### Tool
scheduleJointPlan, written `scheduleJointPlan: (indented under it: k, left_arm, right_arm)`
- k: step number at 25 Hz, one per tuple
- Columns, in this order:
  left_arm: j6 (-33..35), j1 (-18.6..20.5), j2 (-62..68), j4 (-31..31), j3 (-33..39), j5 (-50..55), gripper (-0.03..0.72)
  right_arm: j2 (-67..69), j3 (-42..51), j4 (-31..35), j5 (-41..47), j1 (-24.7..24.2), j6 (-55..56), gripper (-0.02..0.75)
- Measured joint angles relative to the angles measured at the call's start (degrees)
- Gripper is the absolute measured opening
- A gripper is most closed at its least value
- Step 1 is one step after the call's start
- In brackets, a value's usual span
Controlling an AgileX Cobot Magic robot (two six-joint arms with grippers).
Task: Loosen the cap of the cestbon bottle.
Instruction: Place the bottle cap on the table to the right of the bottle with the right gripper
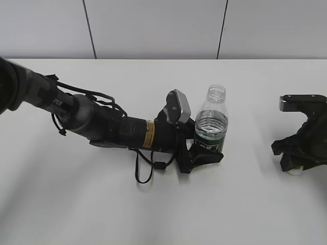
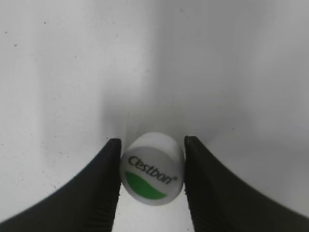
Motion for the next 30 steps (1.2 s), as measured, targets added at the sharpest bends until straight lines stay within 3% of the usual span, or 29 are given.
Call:
scheduleJointPlan:
  k: [4, 10, 24, 30]
  left_arm:
    - [0.0, 0.0, 0.0, 0.0, 0.0, 0.0, 0.535]
    - [0.0, 0.0, 0.0, 0.0, 0.0, 0.0, 0.535]
    - [-2.9, 0.0, -0.1, 1.9, 0.0, 1.3, 0.664]
    - [-7.2, 0.2, -1.2, 6.1, 0.0, 2.7, 0.678]
  right_arm:
    - [0.0, 0.0, 0.2, 0.0, 0.0, 0.0, 0.43]
    - [0.0, 0.0, 0.4, -0.1, 0.0, 0.0, 0.515]
    - [-2.5, 0.0, 0.7, -0.1, 0.0, 0.1, 0.526]
    - [-5.8, 0.0, 1.0, 0.3, 0.0, 0.1, 0.526]
